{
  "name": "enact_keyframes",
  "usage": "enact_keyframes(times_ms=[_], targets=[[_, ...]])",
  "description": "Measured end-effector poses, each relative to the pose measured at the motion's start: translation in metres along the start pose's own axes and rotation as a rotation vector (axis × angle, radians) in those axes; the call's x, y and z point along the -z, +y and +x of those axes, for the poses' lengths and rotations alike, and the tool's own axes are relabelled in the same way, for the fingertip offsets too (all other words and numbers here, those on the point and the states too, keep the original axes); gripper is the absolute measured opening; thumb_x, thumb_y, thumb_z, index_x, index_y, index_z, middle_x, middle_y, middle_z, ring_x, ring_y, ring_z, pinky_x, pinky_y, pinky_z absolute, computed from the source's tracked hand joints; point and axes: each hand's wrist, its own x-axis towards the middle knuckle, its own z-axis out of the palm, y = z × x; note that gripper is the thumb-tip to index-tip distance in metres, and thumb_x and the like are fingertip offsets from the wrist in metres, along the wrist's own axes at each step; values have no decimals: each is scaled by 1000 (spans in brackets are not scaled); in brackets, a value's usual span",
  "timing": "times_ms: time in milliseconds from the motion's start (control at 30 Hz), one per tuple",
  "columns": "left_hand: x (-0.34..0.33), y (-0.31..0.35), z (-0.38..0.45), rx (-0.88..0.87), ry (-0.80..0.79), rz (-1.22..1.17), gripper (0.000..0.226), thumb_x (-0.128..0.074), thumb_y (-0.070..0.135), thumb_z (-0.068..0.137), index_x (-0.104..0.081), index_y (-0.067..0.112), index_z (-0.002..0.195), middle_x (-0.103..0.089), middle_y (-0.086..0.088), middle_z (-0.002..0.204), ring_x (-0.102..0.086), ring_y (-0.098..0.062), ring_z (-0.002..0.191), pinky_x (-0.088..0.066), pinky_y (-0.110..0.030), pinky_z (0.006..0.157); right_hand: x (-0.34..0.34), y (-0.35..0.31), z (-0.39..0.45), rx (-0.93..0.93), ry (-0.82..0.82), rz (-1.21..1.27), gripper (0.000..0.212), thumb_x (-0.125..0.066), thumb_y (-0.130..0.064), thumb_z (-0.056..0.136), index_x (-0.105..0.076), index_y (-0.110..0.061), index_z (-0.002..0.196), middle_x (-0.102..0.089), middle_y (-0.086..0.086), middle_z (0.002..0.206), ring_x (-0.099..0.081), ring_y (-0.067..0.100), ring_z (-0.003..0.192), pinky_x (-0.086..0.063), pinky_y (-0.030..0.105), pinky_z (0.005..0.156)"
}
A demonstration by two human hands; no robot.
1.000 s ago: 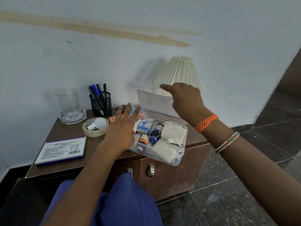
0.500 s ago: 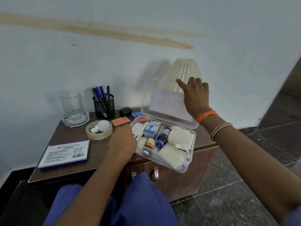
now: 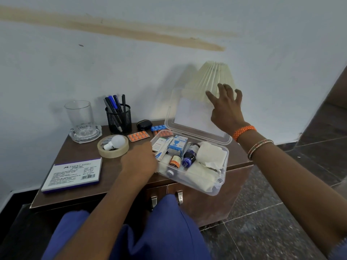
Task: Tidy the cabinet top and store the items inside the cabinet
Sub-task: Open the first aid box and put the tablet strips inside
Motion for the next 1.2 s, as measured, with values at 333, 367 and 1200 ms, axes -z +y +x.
enact_keyframes(times_ms=[333, 367, 1200], targets=[[21, -37, 10, 30, 162, -333, 35, -50, 14, 88, -51, 17, 123, -63, -11, 114, -57, -29, 107, -46, -40, 91, 39, -68, -5, 101, 95, 296, 48, -57, -9, 75, -58, -15, 122, -34, 17, 146, -20, 34, 142, -5, 55, 112], [23, -43, 12, 32, 200, -330, 35, -50, 13, 88, -50, 15, 123, -63, -12, 113, -57, -30, 106, -47, -41, 90, 41, -76, -4, 126, 91, 342, 46, -57, -9, 75, -59, -16, 121, -36, 15, 145, -22, 31, 141, -5, 54, 112], [1, -69, 88, -179, 173, 81, 47, -46, 17, 92, -34, 21, 137, -48, -4, 131, -45, -25, 121, -38, -45, 99, -40, -209, 92, 295, -1101, -215, 33, -68, -18, 85, -62, -3, 113, -63, 8, 89, -58, 22, 88, -48, 33, 91]])
